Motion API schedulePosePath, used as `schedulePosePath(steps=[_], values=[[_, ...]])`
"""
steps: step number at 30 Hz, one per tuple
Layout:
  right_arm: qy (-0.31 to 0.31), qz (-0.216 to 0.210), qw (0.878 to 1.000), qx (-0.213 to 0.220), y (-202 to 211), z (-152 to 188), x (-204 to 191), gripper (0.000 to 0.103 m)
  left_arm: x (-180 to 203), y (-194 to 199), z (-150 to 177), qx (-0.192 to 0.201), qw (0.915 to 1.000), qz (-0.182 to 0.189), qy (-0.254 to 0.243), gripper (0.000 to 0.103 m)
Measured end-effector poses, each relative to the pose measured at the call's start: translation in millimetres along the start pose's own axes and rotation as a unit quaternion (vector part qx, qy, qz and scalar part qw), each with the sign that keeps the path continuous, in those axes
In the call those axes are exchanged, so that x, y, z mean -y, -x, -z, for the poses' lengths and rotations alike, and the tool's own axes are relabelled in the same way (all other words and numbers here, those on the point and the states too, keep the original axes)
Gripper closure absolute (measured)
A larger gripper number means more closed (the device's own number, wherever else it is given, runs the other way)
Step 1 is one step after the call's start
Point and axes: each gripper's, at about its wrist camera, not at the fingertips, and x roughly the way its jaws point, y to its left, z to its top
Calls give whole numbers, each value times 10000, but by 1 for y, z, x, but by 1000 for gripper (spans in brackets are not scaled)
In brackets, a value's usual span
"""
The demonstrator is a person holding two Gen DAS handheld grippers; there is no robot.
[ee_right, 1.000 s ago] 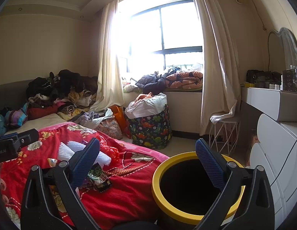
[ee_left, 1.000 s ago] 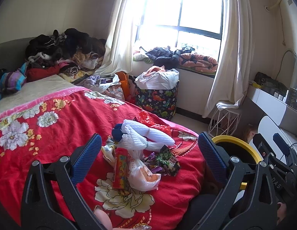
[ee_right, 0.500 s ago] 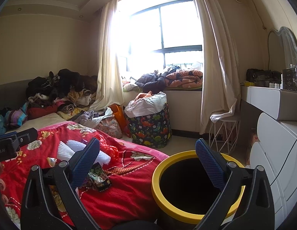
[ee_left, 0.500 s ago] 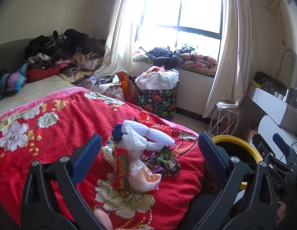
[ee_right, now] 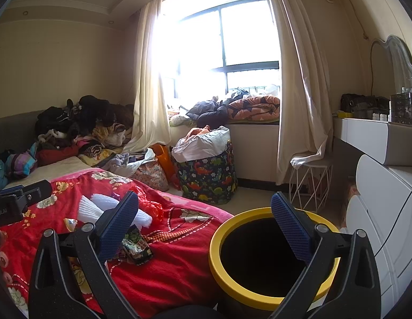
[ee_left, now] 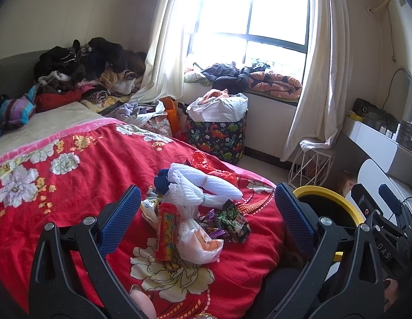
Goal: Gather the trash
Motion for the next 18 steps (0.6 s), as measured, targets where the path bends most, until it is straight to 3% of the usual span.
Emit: schedulePosePath(steps=[6,10,18], values=[[-10,-73,10000,-58,-4,9,3,6,-4,-5,4,-81,9999,66,30,11],[75,-416,9990,-154,-6,12,-3,6,-16,-8,4,-119,9999,64,104,11],[384,-1207,9907,-490,-24,2,-39,6,-55,-13,0,-176,9981,-303,508,11]])
